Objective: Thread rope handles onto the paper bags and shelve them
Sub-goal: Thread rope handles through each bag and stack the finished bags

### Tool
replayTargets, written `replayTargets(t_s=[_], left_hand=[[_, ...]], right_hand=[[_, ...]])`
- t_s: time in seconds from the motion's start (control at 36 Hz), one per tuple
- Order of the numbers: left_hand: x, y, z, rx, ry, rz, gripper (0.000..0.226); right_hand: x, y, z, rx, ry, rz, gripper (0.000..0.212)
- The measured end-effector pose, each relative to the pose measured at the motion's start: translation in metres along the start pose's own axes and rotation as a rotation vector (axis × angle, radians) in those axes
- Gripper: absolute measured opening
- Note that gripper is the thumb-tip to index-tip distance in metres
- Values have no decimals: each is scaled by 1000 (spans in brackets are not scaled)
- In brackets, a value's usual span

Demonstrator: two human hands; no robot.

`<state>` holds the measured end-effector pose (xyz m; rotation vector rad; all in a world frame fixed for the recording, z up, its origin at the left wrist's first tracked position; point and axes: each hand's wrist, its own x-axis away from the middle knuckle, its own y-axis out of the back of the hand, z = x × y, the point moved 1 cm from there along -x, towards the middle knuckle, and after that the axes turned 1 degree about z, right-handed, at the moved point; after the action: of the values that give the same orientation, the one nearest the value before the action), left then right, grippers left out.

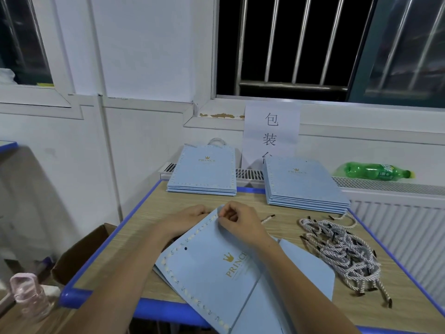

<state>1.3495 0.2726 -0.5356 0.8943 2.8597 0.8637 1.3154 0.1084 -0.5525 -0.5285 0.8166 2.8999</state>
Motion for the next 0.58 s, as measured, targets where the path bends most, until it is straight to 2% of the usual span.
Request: replayTargets(t_s=[0.06,0.17,0.33,0.39,0.58], left_hand=[[-2,0,6,6,-21,-77,56],[-7,-2,11,96,-64,-166,20],[-2,-4,6,340,-45,-72,21],[-1,-3,6,369,-28,-56,22],[-4,1,14,250,-77,-68,23]], right_hand=[[1,0,0,29,4,26,28],[1,-2,-1,59,4,40,29],[2,-1,-2,33,-4,23,26],[2,0,-4,-46,-33,17,26],[2,13,3,-389,-109,33,17]])
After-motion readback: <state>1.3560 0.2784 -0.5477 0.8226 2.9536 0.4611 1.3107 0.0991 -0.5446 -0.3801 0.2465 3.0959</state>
